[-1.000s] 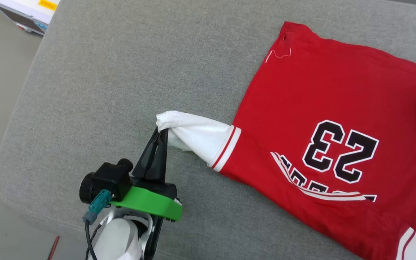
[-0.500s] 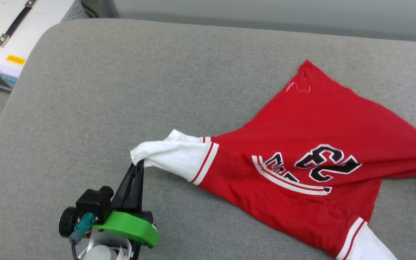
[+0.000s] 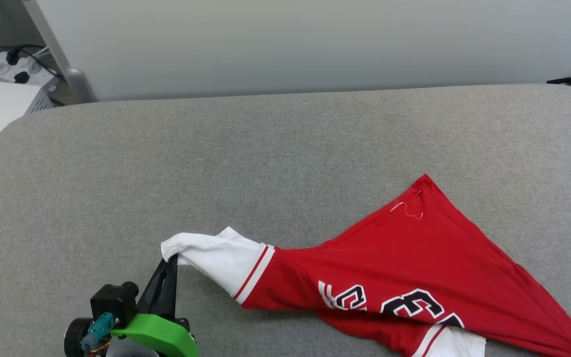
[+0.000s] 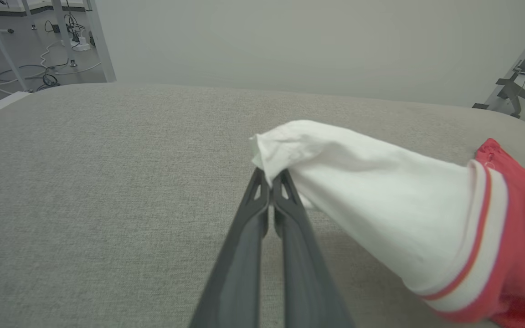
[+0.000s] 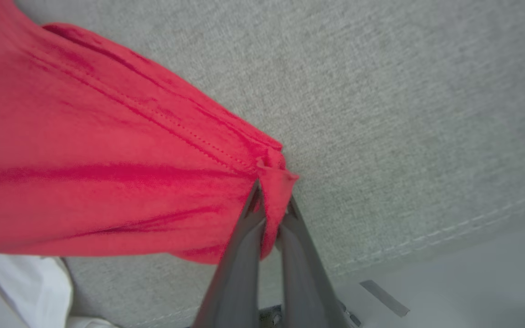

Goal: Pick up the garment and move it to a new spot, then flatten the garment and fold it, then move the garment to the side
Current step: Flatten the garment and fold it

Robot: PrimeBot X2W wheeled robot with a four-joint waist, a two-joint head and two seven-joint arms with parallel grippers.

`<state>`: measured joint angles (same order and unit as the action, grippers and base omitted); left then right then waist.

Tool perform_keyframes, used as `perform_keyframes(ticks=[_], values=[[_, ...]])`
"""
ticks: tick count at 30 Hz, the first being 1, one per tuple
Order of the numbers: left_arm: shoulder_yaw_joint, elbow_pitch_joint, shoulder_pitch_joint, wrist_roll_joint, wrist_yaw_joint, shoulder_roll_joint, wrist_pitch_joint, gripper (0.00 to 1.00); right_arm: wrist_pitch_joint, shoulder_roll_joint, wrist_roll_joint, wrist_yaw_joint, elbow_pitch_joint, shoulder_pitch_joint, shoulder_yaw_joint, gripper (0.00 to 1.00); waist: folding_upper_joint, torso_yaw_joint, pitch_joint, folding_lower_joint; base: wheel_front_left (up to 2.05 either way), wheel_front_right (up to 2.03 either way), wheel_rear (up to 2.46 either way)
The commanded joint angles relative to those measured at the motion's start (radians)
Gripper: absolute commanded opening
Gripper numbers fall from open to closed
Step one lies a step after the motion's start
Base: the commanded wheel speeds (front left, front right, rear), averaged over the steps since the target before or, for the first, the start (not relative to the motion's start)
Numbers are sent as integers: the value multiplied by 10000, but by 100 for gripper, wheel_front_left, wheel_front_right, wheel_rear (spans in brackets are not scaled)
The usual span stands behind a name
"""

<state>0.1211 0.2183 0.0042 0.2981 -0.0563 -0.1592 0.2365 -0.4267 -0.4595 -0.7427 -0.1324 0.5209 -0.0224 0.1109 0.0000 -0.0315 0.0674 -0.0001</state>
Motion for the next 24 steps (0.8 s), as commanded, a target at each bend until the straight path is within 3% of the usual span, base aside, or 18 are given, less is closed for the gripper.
perform_keyframes(ticks=[1,3,4,5,6,11,18,24], values=[[-65,32,89,82,-3,-117,-6,0,32,400,134,17,-20,-519,135,0,0,-395,-393,1,0,0,0],[-44,55,64,98,-11,-135,-14,0,144,849,186,17,-206,-872,396,0,0,-398,-390,1,0,0,0],[-33,55,65,101,-1,-133,-15,0,164,1038,191,17,-268,-991,504,9,0,-400,-385,1,0,0,0],[-17,53,64,106,9,-127,-20,0,214,1210,257,17,-372,-1116,600,37,0,-390,-374,1,0,0,0],[-10,65,56,117,3,-134,-18,0,376,1320,341,17,-488,-1178,720,97,0,-378,-366,1,0,0,0],[50,148,-29,183,-28,-107,10,0,1656,1735,839,17,-1363,-1082,1114,100,0,-321,-318,1,0,0,0],[197,131,-314,176,-40,-42,49,0,3867,1848,1752,17,-2562,-189,954,100,0,-75,-115,1,0,0,0],[354,-55,-583,108,14,67,80,0,3743,1559,2064,17,-2348,1021,227,100,0,282,217,1,0,0,0]])
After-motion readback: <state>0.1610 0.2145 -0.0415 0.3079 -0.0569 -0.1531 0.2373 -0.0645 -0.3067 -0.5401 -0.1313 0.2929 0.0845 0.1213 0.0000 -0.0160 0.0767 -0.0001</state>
